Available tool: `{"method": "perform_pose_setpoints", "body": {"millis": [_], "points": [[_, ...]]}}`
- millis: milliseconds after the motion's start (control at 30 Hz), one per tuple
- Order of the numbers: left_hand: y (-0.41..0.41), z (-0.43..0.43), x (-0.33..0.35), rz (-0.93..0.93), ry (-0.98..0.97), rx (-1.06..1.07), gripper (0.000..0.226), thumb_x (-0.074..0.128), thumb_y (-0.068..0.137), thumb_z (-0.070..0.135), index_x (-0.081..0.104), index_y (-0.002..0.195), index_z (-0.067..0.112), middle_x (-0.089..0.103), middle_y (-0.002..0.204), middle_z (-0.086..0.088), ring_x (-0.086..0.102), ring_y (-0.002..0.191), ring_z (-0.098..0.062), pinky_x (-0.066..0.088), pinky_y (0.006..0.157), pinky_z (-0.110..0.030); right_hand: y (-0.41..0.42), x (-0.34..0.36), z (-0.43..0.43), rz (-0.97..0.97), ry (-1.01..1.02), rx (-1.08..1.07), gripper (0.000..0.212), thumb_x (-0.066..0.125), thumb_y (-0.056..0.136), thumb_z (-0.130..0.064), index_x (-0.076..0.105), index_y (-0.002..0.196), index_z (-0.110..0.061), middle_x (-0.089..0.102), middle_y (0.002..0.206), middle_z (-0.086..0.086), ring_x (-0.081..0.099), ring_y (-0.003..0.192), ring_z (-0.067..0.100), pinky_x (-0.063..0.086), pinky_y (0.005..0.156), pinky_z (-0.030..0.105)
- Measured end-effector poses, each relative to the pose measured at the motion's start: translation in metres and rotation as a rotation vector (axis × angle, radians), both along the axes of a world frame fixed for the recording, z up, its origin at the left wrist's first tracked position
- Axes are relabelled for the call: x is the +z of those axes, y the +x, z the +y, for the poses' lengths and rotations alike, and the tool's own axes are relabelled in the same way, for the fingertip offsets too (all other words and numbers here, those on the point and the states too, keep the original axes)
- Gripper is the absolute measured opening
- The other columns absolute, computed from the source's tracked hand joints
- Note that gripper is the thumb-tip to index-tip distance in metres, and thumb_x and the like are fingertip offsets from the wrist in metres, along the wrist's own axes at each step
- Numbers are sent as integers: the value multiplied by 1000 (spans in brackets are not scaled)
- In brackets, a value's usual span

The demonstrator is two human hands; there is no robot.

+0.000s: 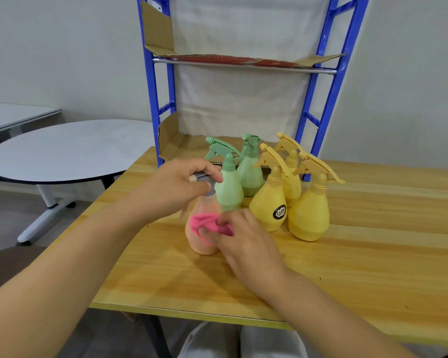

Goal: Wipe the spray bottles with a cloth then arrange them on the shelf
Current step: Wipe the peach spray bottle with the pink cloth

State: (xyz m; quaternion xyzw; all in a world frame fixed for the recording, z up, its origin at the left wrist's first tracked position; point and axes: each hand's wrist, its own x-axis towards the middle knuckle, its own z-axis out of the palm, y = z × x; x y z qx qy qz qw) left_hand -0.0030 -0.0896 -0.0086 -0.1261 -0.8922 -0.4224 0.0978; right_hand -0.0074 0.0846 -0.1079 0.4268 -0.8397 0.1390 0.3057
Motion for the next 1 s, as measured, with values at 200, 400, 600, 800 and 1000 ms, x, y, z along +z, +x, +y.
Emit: {"method": "perform_pose_setpoints", "body": {"millis": [200, 400, 600, 800, 1000], "points": [[-1, -6, 5, 72, -108, 102, 25, 59, 84, 10, 69, 97, 29, 67, 105, 17, 59, 95, 6, 46, 79, -10, 3, -23, 5, -115, 112, 66, 43, 76, 74, -16, 64, 112, -34, 59, 95, -1, 52, 88, 20, 48, 53, 28], [8, -51, 10, -86, -94, 254, 39, 56, 84, 2, 63, 113, 27, 65, 110, 7, 67, 77, -9, 53, 71, -22, 5, -13, 11, -159, 4, 98, 30, 55, 84, -18, 65, 110, -29, 59, 96, 2, 52, 86, 22, 50, 52, 34], [14, -80, -16, -227, 39, 326, 17, 65, 82, 12, 65, 99, 16, 69, 91, -7, 70, 67, -21, 59, 66, -34, 14, -8, -9, -151, -44, 180, 40, 65, 81, -7, 63, 117, -27, 58, 102, 3, 48, 91, 18, 49, 59, 30], [14, -101, -48, -321, 202, 334, 10, 59, 88, 6, 65, 96, 7, 60, 70, -10, 59, 62, -19, 51, 69, -39, 20, -12, -28, -172, 56, 191, 24, 52, 94, -34, 61, 114, -25, 57, 103, -9, 46, 94, 5, 40, 70, 19], [16, -106, -57, -318, 307, 256, 13, 57, 89, 3, 64, 97, 10, 54, 66, -7, 53, 58, -15, 45, 59, -25, -1, -3, -31, -103, -110, 85, 29, 48, 94, -29, 63, 118, -28, 61, 104, 0, 49, 93, 13, 44, 69, 25]]}}
